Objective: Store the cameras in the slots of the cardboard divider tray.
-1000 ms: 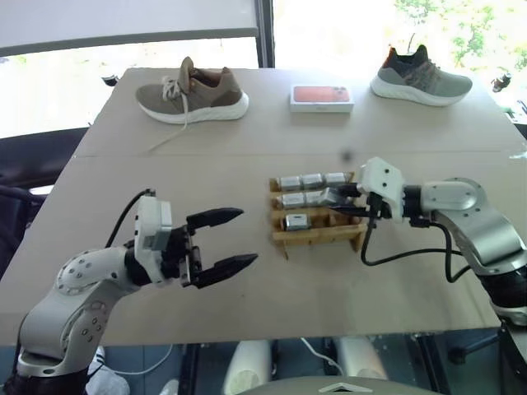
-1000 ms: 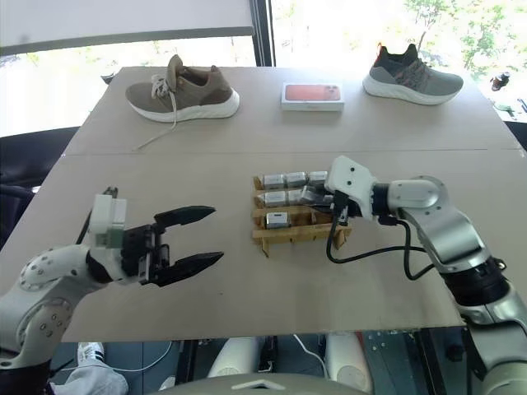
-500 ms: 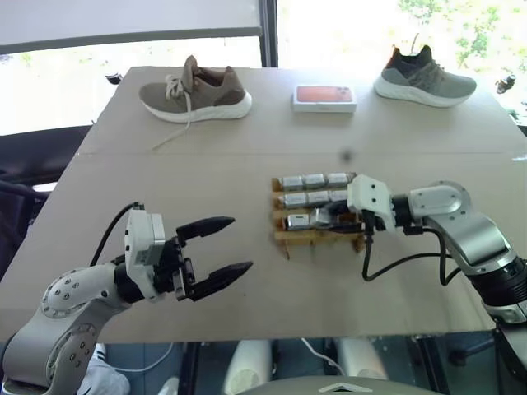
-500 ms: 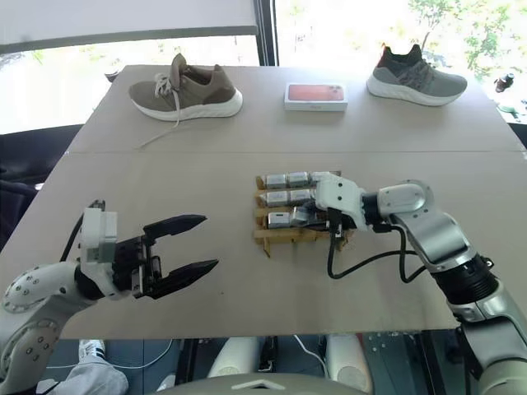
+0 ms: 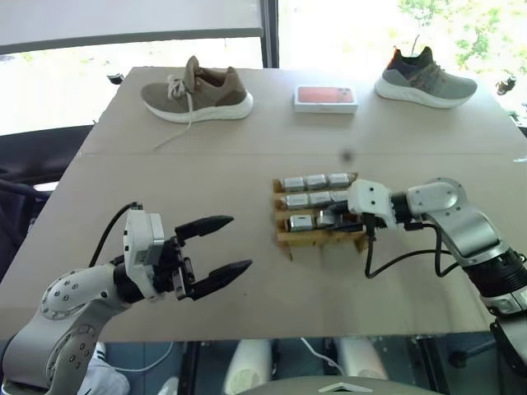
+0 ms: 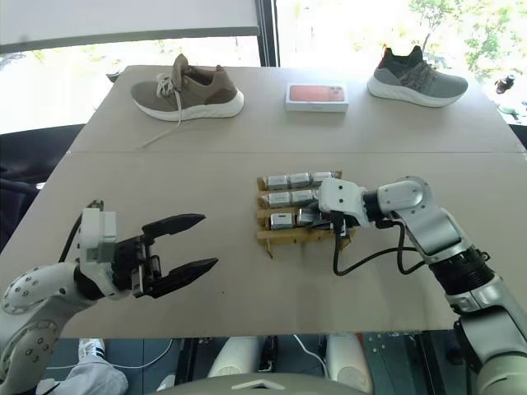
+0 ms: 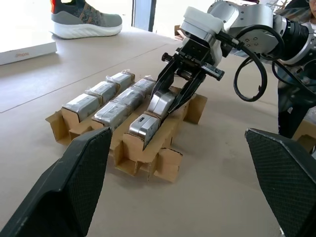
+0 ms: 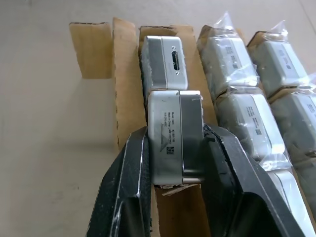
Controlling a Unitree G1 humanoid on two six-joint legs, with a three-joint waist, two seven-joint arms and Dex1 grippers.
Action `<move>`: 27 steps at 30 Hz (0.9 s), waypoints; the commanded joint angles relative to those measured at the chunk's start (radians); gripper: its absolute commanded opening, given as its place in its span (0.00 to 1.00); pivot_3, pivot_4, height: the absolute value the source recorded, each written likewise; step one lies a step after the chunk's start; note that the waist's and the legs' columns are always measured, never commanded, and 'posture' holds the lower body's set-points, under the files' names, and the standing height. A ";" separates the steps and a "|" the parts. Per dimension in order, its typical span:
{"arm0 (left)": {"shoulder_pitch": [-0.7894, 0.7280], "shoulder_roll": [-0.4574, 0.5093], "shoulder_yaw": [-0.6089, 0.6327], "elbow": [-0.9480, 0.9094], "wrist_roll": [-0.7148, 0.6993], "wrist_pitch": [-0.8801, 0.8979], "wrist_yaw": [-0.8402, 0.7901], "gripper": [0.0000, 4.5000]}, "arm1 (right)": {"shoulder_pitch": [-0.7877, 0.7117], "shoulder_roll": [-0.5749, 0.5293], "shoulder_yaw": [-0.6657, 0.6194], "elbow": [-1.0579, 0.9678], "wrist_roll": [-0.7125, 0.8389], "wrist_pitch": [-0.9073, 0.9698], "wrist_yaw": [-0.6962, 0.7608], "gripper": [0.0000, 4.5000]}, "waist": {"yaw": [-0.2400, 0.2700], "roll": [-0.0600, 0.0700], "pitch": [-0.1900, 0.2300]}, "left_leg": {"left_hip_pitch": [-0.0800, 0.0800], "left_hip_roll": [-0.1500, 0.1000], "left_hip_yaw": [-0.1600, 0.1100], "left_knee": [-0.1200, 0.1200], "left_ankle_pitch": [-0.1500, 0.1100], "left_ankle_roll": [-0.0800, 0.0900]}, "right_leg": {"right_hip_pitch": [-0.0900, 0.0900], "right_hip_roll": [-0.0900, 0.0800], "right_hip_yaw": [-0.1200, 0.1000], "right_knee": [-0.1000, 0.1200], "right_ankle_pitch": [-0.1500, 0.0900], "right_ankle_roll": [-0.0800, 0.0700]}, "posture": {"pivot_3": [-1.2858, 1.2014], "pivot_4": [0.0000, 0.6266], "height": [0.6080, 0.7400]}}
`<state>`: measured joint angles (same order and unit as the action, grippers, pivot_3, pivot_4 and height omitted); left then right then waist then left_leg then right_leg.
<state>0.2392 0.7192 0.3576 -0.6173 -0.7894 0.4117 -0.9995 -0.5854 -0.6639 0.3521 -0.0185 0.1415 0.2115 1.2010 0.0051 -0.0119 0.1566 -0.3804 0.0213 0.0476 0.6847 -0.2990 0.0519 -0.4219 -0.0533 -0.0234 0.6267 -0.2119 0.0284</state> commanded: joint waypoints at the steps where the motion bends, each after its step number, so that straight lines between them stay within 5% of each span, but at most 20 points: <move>1: -0.006 0.004 0.023 -0.033 -0.021 -0.019 0.002 1.00 | -0.010 -0.007 0.038 0.027 -0.013 -0.018 0.080 0.18 | 0.001 0.000 0.000 | 0.000 0.000 0.000 0.000 0.000 0.000 | 0.000 0.000 0.000 0.000 0.000 0.000 | 0.52 0.24 1.00; 5: -0.014 0.004 0.015 -0.033 -0.018 -0.021 0.007 1.00 | -0.012 -0.019 0.030 0.011 0.012 -0.007 0.134 0.57 | 0.010 0.000 0.000 | 0.000 0.000 -0.001 0.000 0.000 0.000 | 0.000 0.000 -0.001 0.000 0.000 0.000 | 0.52 0.24 1.00; 8: -0.019 -0.001 0.003 -0.041 -0.015 -0.020 0.017 1.00 | -0.002 -0.003 -0.074 -0.039 0.043 0.022 0.031 0.91 | 0.008 0.000 0.000 | -0.001 0.000 -0.001 0.000 0.000 0.000 | 0.000 -0.001 -0.001 0.000 0.000 0.000 | 0.52 0.24 1.00; 14: -0.013 -0.015 -0.012 -0.055 -0.008 -0.030 0.033 1.00 | 0.105 -0.074 -0.386 -0.242 0.252 0.366 -0.138 0.96 | 0.011 0.001 0.001 | -0.002 0.000 -0.001 0.000 0.000 0.000 | 0.000 -0.002 -0.002 0.000 0.001 0.001 | 0.52 0.24 1.00; 18: -0.036 -0.022 -0.033 -0.045 -0.006 -0.031 0.038 1.00 | 0.181 -0.087 -0.515 -0.243 0.174 0.472 -0.371 0.96 | 0.010 0.000 0.000 | -0.002 0.000 -0.002 0.000 0.000 0.000 | 0.000 -0.007 -0.001 0.000 0.000 0.000 | 0.52 0.24 1.00; 27: -0.138 -0.013 -0.093 0.014 0.000 -0.024 0.009 1.00 | 0.100 -0.104 -0.457 0.108 0.035 0.605 -0.571 0.96 | 0.002 0.001 0.000 | 0.001 0.000 0.003 0.000 -0.002 0.004 | -0.001 0.002 0.005 0.001 0.000 -0.001 | 0.52 0.24 1.00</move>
<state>0.1128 0.6970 0.2614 -0.6046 -0.7855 0.3996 -0.9826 -0.4512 -0.7570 -0.1131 0.0580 0.1933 0.8139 0.6419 0.0072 -0.0111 0.1568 -0.3797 0.0212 0.0510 0.6847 -0.3011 0.0562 -0.4224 -0.0503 -0.0177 0.6275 -0.2116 0.0278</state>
